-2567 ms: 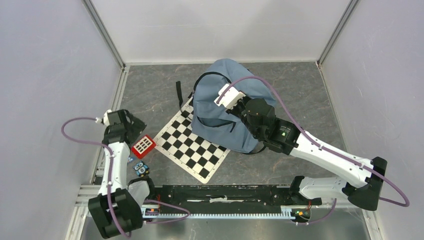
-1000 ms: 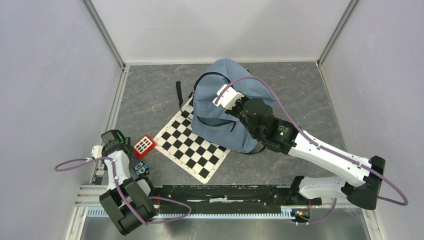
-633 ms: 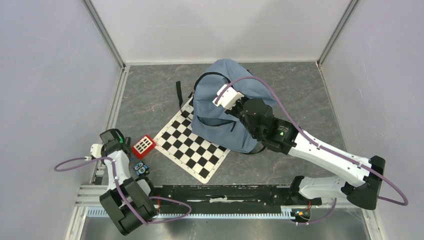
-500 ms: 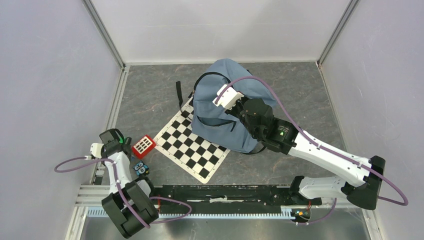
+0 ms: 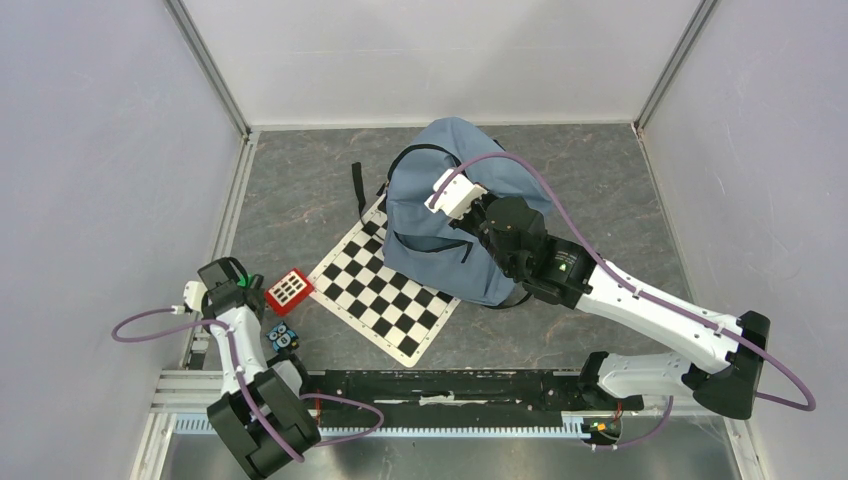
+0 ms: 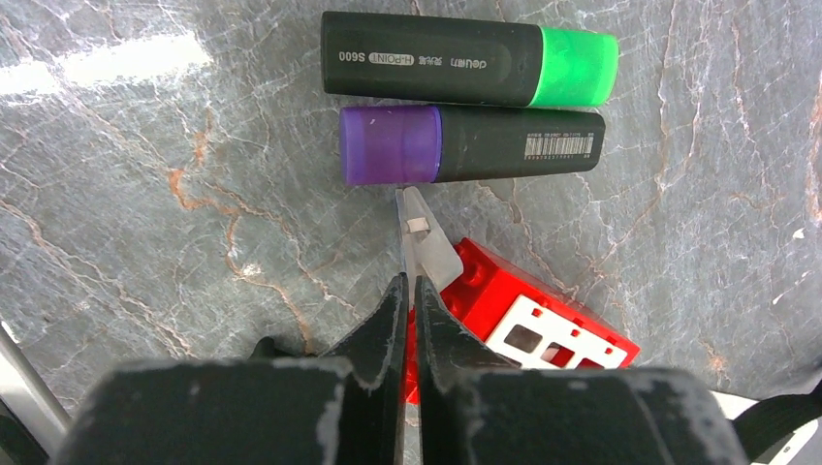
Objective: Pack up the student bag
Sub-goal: Pick up the stationery from the center of the board, then place the stationery in the student bag.
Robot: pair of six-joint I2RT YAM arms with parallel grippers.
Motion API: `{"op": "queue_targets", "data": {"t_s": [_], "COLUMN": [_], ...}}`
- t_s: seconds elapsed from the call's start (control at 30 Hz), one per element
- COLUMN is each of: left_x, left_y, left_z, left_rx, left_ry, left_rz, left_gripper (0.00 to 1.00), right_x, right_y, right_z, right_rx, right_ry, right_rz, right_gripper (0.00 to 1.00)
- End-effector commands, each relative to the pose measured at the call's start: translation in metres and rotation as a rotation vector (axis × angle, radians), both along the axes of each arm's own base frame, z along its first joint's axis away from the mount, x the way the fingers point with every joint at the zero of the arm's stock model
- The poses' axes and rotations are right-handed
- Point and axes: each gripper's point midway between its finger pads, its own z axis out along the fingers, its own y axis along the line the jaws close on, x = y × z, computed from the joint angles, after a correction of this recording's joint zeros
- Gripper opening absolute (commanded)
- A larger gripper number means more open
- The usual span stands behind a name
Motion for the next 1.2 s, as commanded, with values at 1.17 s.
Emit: {"op": "queue_targets", "data": {"t_s": [1.17], "left_x": [0.133], "left_y": [-0.149], "left_z": [0.176], "left_rx": [0.204], "left_ry": [-0.516], "left_rz": [-1.099], "left_gripper": [0.02], "right_x": [-0.005], "right_y": [0.007], "right_z": [0.02], "right_rx": [0.058], "right_ry": [-0.009], "right_rz": [0.044], "right_gripper": [0.0]}}
